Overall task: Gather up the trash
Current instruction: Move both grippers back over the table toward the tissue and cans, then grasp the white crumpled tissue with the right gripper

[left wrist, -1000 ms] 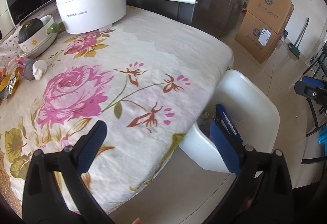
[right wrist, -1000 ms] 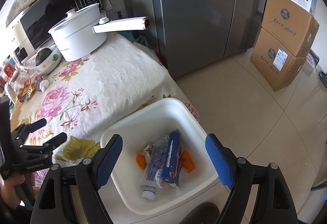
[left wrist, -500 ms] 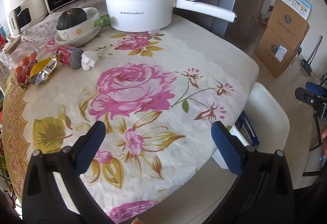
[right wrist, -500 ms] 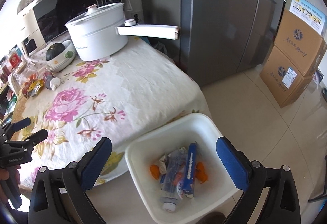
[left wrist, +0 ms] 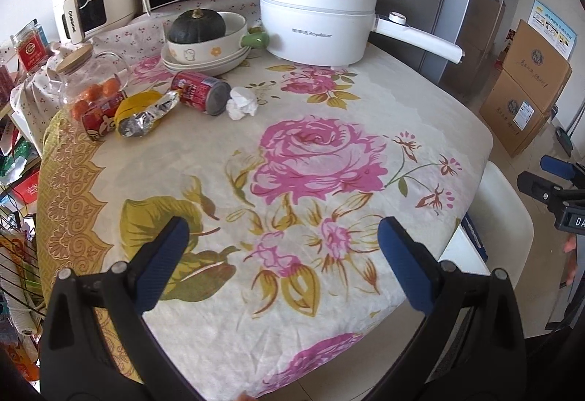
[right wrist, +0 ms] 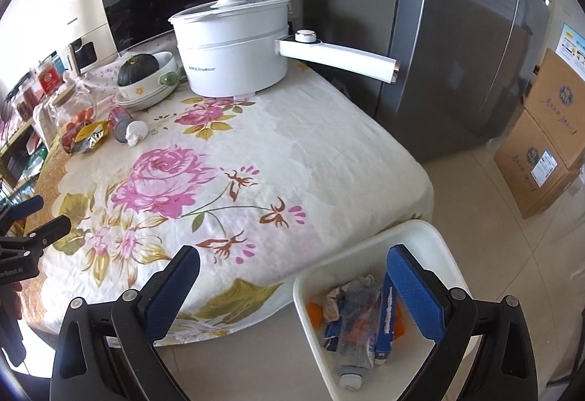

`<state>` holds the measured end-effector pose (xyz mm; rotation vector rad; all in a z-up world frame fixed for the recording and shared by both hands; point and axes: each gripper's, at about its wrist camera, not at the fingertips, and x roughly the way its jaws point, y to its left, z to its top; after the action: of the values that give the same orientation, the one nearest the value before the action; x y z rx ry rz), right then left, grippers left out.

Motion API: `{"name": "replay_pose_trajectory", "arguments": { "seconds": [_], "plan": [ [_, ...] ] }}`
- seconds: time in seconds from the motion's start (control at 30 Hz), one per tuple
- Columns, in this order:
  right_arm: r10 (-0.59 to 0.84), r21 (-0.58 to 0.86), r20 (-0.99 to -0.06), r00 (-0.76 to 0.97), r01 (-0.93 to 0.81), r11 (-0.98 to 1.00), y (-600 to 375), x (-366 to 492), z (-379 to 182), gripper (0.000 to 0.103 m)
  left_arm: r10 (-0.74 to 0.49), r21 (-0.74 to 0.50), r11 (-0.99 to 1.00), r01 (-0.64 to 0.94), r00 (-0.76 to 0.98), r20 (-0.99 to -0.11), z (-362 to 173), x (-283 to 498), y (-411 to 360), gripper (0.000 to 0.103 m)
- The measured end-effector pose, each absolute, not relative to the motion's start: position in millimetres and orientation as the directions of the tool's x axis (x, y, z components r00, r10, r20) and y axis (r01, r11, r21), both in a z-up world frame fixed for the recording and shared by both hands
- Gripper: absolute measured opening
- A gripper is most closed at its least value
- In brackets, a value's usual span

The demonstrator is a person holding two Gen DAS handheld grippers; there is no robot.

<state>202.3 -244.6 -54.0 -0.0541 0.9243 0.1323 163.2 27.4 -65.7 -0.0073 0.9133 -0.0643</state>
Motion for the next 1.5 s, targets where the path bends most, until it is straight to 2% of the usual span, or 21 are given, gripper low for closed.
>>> {"name": "replay_pose_trajectory", "arguments": {
  "seconds": [1.13, 1.33, 1.5],
  "plan": [
    [0.258, 0.066, -0.752, 0.607, -0.32, 0.945, -82, 231, -71, 0.103, 0.11, -0.034, 0.977, -0.21, 0.633, -0.766, -73, 130, 187, 0.102],
    [0.313, 0.092, -0.706, 0.635, -0.356, 0.93, -54, 242, -74, 0.103, 0.137, -0.022, 0.97, -0.241, 0.62, -0.773, -83, 125, 214, 0.102],
    [0.324, 0.073, -0.731, 0.6, -0.405, 0.912, -25, 265, -86, 0.103, 0.143, -0.016, 0.968, -0.249, 0.607, -0.782, -90, 123, 229, 0.102]
  ]
}}
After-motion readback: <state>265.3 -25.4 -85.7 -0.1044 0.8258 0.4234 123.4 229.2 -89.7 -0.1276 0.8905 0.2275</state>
